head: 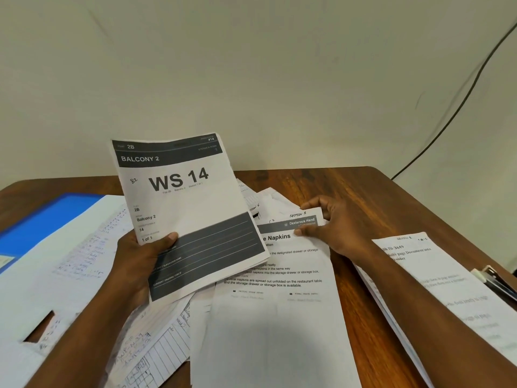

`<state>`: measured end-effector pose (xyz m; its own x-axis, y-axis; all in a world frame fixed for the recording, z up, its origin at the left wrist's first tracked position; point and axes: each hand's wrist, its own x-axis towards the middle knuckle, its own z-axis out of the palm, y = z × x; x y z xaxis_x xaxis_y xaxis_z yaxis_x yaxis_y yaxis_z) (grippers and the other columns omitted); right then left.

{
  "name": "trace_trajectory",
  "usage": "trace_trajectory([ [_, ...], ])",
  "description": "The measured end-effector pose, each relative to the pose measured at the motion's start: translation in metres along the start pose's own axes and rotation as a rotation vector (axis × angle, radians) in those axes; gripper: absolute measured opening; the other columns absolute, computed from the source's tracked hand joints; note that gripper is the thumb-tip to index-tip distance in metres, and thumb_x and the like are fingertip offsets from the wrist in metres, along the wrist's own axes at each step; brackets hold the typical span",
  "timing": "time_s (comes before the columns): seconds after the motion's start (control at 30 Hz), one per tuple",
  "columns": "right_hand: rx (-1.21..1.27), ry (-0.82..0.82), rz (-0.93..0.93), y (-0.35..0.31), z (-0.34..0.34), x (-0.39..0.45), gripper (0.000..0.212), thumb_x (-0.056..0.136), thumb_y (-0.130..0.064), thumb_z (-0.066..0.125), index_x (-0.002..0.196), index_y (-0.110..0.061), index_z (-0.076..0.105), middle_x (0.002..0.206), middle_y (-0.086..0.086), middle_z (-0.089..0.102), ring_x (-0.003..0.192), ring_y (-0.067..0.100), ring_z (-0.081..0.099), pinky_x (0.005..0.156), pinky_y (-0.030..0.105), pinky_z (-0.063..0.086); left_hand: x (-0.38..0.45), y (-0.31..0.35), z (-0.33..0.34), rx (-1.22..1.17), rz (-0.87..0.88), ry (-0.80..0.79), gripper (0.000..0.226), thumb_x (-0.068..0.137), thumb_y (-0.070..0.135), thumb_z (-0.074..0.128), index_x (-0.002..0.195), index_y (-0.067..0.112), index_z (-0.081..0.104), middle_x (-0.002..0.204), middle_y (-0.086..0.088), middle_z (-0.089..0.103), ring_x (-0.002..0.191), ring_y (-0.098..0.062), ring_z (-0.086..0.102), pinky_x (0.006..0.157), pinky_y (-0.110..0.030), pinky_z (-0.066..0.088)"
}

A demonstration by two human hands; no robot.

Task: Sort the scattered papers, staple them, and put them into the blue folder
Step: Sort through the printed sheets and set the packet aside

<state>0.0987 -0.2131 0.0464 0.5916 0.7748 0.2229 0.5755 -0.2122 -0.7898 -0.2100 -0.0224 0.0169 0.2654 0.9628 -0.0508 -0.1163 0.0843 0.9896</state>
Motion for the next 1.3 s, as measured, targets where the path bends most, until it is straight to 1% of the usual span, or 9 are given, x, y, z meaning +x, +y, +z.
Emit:
trace_trajectory([
  [0.17,-0.086,0.08,-0.078,0.004,0.007,0.001,0.031,0.079,-0.031,0.089,0.094,-0.031,0.062,0.103,-0.018,0.073,0.091,0.005,0.071,0.075,0.033,0.062,0.0,-0.001,0.0,-0.002,-0.012,-0.005,0.05,0.093,0.014,0.078,0.139,0.017,0.058,0.118,-0.008,0.072,0.104,-0.04,0.067,0.099,-0.059,0.055],
  [0.37,0.073,0.204,-0.04,-0.006,0.001,0.001,0.013,0.088,-0.034,0.081,0.093,-0.023,0.075,0.088,-0.013,0.076,0.076,0.003,0.072,0.058,0.02,0.057,-0.001,-0.002,0.0,0.0,-0.043,-0.052,0.046,0.091,0.01,0.079,0.134,0.015,0.063,0.115,-0.012,0.075,0.103,-0.04,0.071,0.086,-0.051,0.059],
  [0.43,0.195,0.249,0.006,-0.008,-0.002,0.001,0.011,0.092,-0.036,0.077,0.093,-0.025,0.077,0.085,-0.011,0.079,0.074,0.006,0.075,0.065,0.03,0.061,-0.002,-0.001,0.0,0.004,-0.062,-0.09,0.044,0.09,0.01,0.079,0.131,0.015,0.065,0.112,-0.013,0.077,0.103,-0.042,0.072,0.085,-0.052,0.059],
  [0.5,0.328,0.258,0.053,-0.01,-0.004,0.0,0.014,0.096,-0.036,0.071,0.094,-0.023,0.078,0.086,-0.008,0.08,0.076,0.012,0.077,0.069,0.034,0.06,-0.005,-0.001,0.0,0.008,-0.077,-0.133,0.042,0.089,0.009,0.079,0.129,0.015,0.066,0.108,-0.011,0.08,0.1,-0.04,0.074,0.081,-0.049,0.06],
  [0.7,0.593,0.222,0.143,-0.022,-0.008,0.0,0.029,0.107,-0.032,0.053,0.099,-0.014,0.075,0.093,-0.001,0.081,0.085,0.012,0.078,0.067,0.019,0.058,-0.011,0.0,0.004,0.014,-0.069,-0.205,0.039,0.088,0.008,0.077,0.125,0.014,0.066,0.104,-0.011,0.081,0.094,-0.038,0.076,0.076,-0.046,0.061],
  [0.93,0.562,0.232,0.149,-0.031,-0.006,-0.003,0.033,0.108,-0.035,0.051,0.097,-0.019,0.076,0.094,-0.004,0.081,0.086,0.01,0.077,0.077,0.026,0.054,-0.012,0.001,0.004,-0.008,-0.078,-0.188,0.035,0.089,0.008,0.077,0.121,0.017,0.067,0.096,-0.009,0.081,0.095,-0.043,0.073,0.074,-0.047,0.06],
  [1.1,0.66,0.198,0.147,-0.037,-0.008,-0.008,0.032,0.109,-0.034,0.048,0.099,-0.018,0.073,0.085,-0.009,0.08,0.074,0.003,0.076,0.059,0.013,0.054,-0.017,0.005,0.006,0.006,-0.08,-0.216,0.036,0.087,0.009,0.077,0.121,0.017,0.067,0.099,-0.012,0.08,0.092,-0.042,0.075,0.072,-0.046,0.061],
  [1.2,0.755,0.203,0.13,-0.044,-0.008,-0.01,0.03,0.109,-0.032,0.047,0.1,-0.017,0.071,0.085,-0.006,0.081,0.074,0.006,0.077,0.058,0.016,0.056,-0.026,0.01,0.011,0.038,-0.062,-0.314,0.052,0.072,0.02,0.088,0.119,0.014,0.067,0.098,-0.012,0.081,0.076,-0.031,0.079,0.062,-0.04,0.063],
  [1.3,0.843,0.215,0.103,-0.051,-0.009,-0.009,0.03,0.108,-0.03,0.049,0.105,-0.012,0.072,0.095,0.002,0.081,0.082,0.015,0.078,0.067,0.025,0.062,-0.034,0.014,0.018,0.101,-0.042,-0.39,0.11,0.022,0.059,0.104,0.116,0.017,0.067,0.096,-0.008,0.081,0.08,-0.025,0.079,0.057,-0.03,0.063],
])
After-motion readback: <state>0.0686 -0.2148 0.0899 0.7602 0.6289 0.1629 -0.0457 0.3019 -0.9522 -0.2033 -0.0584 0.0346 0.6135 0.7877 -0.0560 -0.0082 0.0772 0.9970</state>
